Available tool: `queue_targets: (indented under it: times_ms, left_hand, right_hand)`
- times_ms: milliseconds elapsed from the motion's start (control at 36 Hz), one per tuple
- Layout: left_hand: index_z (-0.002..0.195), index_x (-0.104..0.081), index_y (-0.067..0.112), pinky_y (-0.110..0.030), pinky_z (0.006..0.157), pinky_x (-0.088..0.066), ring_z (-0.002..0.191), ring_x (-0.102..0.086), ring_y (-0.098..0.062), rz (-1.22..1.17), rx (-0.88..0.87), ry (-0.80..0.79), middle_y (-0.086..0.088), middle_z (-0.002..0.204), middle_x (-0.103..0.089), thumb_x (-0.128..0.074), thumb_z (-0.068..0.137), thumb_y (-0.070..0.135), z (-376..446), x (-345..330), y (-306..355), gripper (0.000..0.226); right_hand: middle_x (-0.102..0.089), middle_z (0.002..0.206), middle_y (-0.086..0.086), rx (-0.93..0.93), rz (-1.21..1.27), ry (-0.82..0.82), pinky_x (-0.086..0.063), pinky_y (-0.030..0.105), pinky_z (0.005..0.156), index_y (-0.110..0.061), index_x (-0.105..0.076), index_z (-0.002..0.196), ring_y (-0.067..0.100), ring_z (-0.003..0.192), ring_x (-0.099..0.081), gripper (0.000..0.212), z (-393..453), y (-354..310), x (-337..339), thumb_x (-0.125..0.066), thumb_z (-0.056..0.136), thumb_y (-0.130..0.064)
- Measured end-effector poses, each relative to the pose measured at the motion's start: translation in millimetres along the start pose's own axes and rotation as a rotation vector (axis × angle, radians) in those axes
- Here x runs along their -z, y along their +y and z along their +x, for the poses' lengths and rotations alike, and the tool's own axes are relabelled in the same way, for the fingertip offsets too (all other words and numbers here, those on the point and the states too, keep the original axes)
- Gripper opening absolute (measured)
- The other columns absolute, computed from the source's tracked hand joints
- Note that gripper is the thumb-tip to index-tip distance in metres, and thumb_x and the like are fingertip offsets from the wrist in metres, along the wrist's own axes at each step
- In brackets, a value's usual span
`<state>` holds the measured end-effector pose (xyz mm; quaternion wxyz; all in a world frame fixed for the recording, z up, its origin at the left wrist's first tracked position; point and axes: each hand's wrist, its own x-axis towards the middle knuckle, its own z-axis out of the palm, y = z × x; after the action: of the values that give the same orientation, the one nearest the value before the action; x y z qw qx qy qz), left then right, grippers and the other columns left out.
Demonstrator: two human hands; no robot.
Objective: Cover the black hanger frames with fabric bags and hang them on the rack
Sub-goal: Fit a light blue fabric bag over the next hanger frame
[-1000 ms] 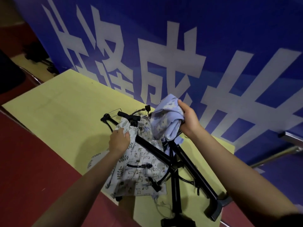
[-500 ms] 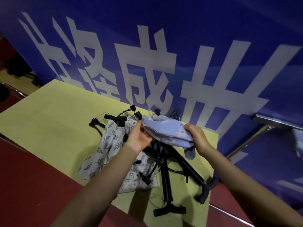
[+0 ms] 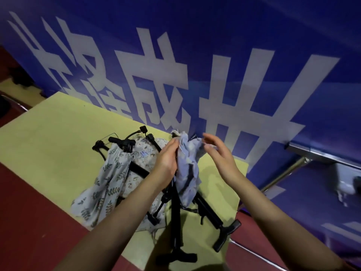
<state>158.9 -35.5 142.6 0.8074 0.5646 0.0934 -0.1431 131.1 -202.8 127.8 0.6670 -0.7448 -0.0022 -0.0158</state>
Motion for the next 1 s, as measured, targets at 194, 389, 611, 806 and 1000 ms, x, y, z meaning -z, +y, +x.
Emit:
queue_targets:
  times_ms: [194, 389, 611, 806, 1000]
  left_hand:
    - [0.124, -0.062, 0.009, -0.052, 0.108, -0.039, 0.115, -0.061, -0.032, 0.140, -0.020, 0.054, -0.021, 0.125, -0.061, -0.053, 0.093, 0.038, 7, -8, 18, 0.044]
    - [0.083, -0.063, 0.023, -0.029, 0.075, -0.053, 0.079, -0.066, -0.014, 0.187, -0.193, 0.183, 0.006, 0.079, -0.068, -0.055, 0.094, 0.043, 18, -7, 64, 0.025]
    - [0.108, -0.050, 0.024, -0.037, 0.084, -0.051, 0.094, -0.062, -0.017, 0.332, -0.263, 0.464, -0.001, 0.105, -0.061, -0.067, 0.086, 0.037, 16, 23, 62, 0.031]
    - [0.108, -0.060, 0.013, -0.026, 0.068, -0.047, 0.082, -0.062, -0.015, 0.369, -0.227, 0.489, -0.003, 0.097, -0.064, -0.053, 0.097, 0.037, 1, 30, 40, 0.027]
    - [0.106, -0.071, 0.029, -0.033, 0.097, -0.050, 0.105, -0.067, -0.010, 0.253, -0.141, 0.363, 0.002, 0.111, -0.072, -0.044, 0.098, 0.045, -6, 17, 32, 0.032]
  right_hand:
    - [-0.057, 0.113, -0.017, 0.118, -0.275, -0.184, -0.035, 0.003, 0.087, -0.029, -0.058, 0.126, -0.010, 0.106, -0.048, 0.028, 35, -9, -5, -0.051, 0.099, -0.026]
    - [-0.039, 0.063, 0.003, 0.019, -0.138, -0.488, -0.031, 0.021, 0.054, -0.019, -0.063, 0.070, 0.013, 0.057, -0.036, 0.027, 69, -37, -7, -0.059, 0.096, -0.026]
    - [-0.050, 0.071, 0.005, -0.013, 0.063, -0.380, -0.039, 0.022, 0.062, -0.017, -0.061, 0.075, 0.012, 0.066, -0.047, 0.021, 83, -48, -40, -0.058, 0.096, -0.018]
    - [-0.060, 0.078, 0.008, -0.170, 0.400, -0.351, -0.046, 0.035, 0.078, -0.020, -0.063, 0.075, 0.021, 0.077, -0.057, 0.019, 77, -40, -73, -0.057, 0.093, -0.023]
    - [-0.071, 0.080, 0.006, -0.293, 0.681, -0.324, -0.054, 0.025, 0.079, -0.004, -0.063, 0.090, 0.015, 0.074, -0.068, 0.016, 70, -35, -97, -0.048, 0.097, -0.006]
